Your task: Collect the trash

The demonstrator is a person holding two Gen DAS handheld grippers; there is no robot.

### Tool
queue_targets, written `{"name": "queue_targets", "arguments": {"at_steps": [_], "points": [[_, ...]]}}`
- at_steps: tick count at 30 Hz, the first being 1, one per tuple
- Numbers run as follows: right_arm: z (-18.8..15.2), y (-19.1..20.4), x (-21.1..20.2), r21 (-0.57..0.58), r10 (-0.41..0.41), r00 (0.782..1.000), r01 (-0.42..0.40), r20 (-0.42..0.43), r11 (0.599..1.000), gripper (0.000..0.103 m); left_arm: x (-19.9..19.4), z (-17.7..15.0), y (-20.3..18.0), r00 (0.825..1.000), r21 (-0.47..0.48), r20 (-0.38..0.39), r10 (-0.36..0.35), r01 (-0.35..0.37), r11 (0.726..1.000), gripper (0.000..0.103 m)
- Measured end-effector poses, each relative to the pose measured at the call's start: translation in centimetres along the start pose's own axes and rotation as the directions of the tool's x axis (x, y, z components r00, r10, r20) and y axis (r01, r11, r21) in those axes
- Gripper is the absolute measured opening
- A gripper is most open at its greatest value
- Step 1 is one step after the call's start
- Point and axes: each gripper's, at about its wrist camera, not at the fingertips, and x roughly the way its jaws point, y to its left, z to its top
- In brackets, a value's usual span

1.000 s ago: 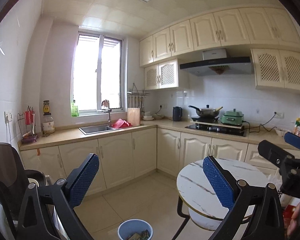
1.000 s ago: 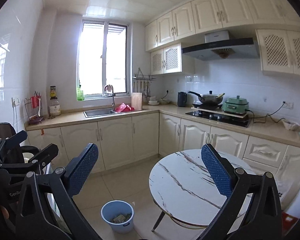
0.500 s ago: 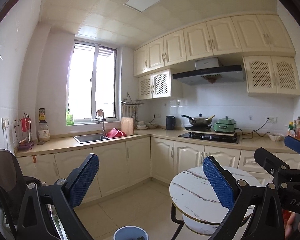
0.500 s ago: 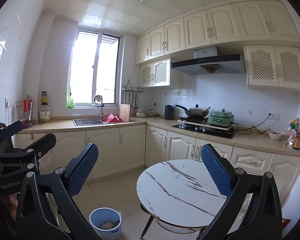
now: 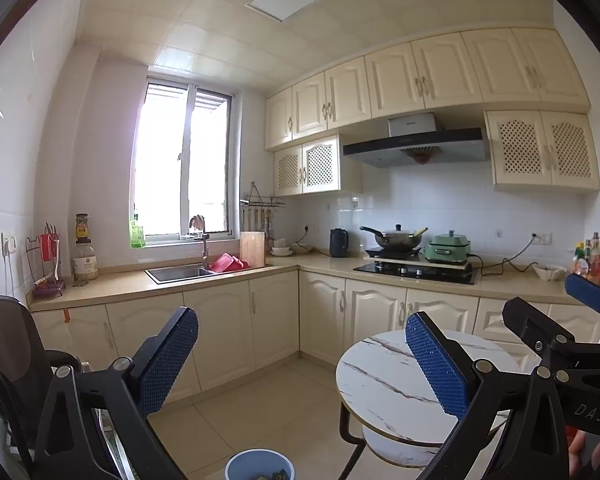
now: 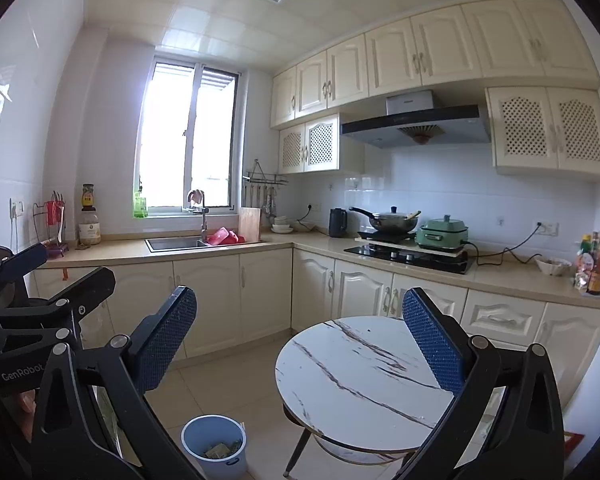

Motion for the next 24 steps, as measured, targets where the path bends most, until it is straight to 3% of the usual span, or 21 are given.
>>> {"name": "queue_targets", "arguments": {"at_steps": [24], "points": [[-0.4,-0.5,0.6,0.003,0.002,1.000,-0.002,-0.023,1.000,0.103,0.9,2.7,2.4,1.000,0.018,-0.029,-0.005,0.005,1.000,0.102]]}}
